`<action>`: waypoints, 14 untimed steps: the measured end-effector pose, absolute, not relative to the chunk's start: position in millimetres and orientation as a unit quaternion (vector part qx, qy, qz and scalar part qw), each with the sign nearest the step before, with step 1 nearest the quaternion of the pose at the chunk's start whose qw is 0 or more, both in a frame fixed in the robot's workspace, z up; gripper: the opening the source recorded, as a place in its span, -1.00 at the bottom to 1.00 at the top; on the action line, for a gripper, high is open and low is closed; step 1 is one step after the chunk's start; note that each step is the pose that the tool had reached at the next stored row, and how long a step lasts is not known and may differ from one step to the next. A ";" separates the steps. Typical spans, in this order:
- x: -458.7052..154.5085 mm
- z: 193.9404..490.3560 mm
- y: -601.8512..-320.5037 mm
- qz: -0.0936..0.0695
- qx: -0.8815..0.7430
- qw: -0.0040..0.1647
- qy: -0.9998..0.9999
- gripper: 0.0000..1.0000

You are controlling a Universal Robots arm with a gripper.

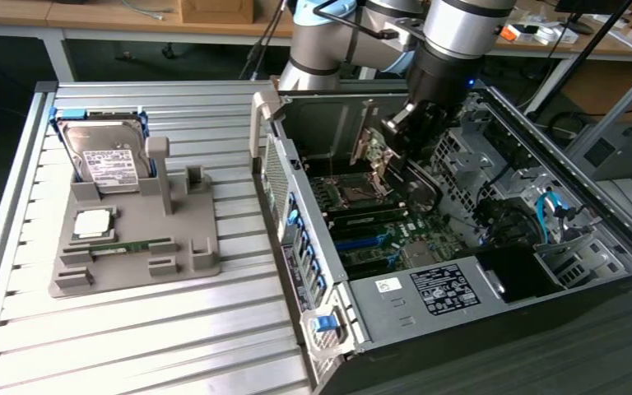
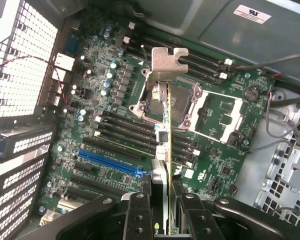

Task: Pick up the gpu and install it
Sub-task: 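Insert the gpu into the slot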

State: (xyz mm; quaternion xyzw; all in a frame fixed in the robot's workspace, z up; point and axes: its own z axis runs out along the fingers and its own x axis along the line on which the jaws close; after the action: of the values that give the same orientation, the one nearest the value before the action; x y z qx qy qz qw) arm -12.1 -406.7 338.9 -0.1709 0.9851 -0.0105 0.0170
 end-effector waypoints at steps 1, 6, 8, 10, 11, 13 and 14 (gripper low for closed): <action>-12.1 338.9 -406.7 -0.010 -0.177 0.017 0.984 -0.47; -12.1 338.9 -406.7 -0.010 -0.196 0.017 0.980 -0.47; -12.1 338.9 -406.7 -0.010 -0.204 0.017 0.979 -0.47; -12.1 338.9 -406.7 -0.010 -0.210 0.017 0.978 -0.47; -12.1 338.9 -406.7 -0.010 -0.213 0.017 0.977 -0.47; -12.1 338.9 -406.7 -0.010 -0.218 0.017 0.976 -0.47; -12.1 338.9 -406.7 -0.010 -0.221 0.018 0.975 -0.47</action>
State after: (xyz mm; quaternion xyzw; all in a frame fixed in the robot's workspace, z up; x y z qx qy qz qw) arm -12.1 -406.7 338.9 -0.2213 0.9750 -0.0096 0.0175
